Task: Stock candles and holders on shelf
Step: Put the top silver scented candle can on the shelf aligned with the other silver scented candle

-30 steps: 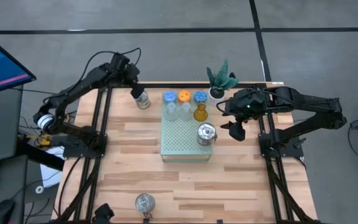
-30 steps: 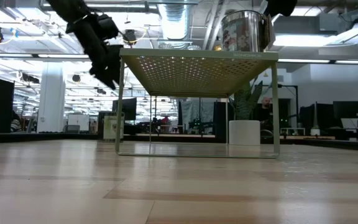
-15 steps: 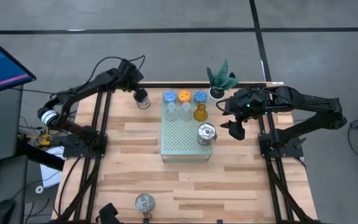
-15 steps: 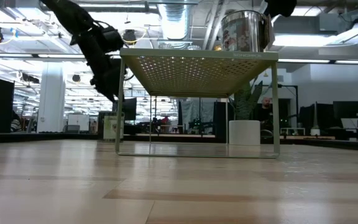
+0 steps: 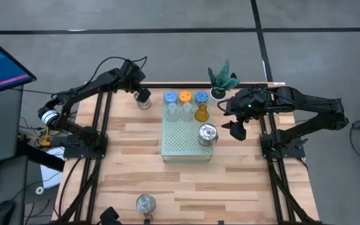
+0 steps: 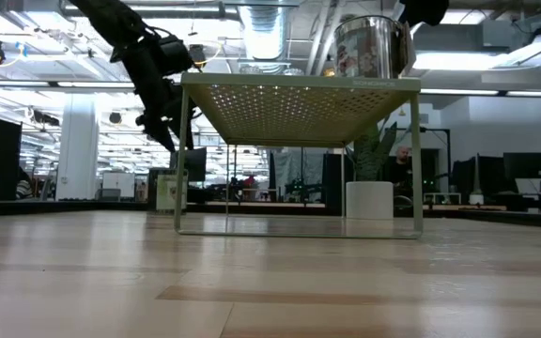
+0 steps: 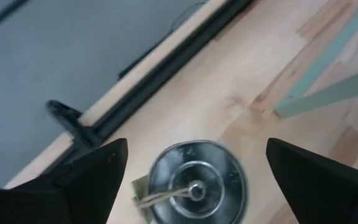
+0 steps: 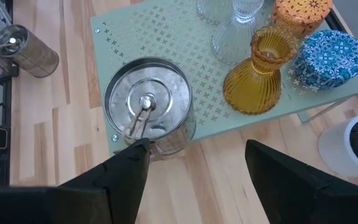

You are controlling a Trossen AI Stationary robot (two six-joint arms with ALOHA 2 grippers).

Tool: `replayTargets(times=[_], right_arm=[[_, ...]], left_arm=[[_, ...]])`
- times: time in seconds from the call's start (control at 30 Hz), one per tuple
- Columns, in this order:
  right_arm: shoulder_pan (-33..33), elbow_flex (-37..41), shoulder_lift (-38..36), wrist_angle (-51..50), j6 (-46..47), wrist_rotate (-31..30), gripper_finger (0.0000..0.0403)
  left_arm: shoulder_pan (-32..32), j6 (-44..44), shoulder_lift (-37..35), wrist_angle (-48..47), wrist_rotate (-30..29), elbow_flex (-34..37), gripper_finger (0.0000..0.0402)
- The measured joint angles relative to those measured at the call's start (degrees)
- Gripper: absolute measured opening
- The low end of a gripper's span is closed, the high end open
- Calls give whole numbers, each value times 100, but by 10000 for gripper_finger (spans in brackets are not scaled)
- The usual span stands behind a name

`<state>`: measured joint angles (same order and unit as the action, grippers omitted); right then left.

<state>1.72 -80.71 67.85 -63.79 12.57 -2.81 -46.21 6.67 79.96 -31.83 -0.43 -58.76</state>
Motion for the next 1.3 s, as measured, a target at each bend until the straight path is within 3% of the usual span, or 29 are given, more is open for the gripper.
replayTargets(times=[0.43, 0.63, 0.87, 1.07, 1.3], right_arm=[[-2, 0, 0, 2, 253, 0, 256], [-2, 0, 0, 2, 249, 1, 256], [-2, 0, 0, 2, 207, 0, 256], [-2, 0, -1, 2, 199, 0, 256], [-2, 0, 0, -3, 196, 0, 256]], left_arm=[[318, -385, -264, -13, -1301, -142, 359], [161, -1118, -271, -107, -1248, -142, 361], [64, -1143, -271, -179, -271, -142, 396], [169, -1166, -271, -388, -310, -142, 398], [246, -1336, -385, -641, -760, -140, 398]])
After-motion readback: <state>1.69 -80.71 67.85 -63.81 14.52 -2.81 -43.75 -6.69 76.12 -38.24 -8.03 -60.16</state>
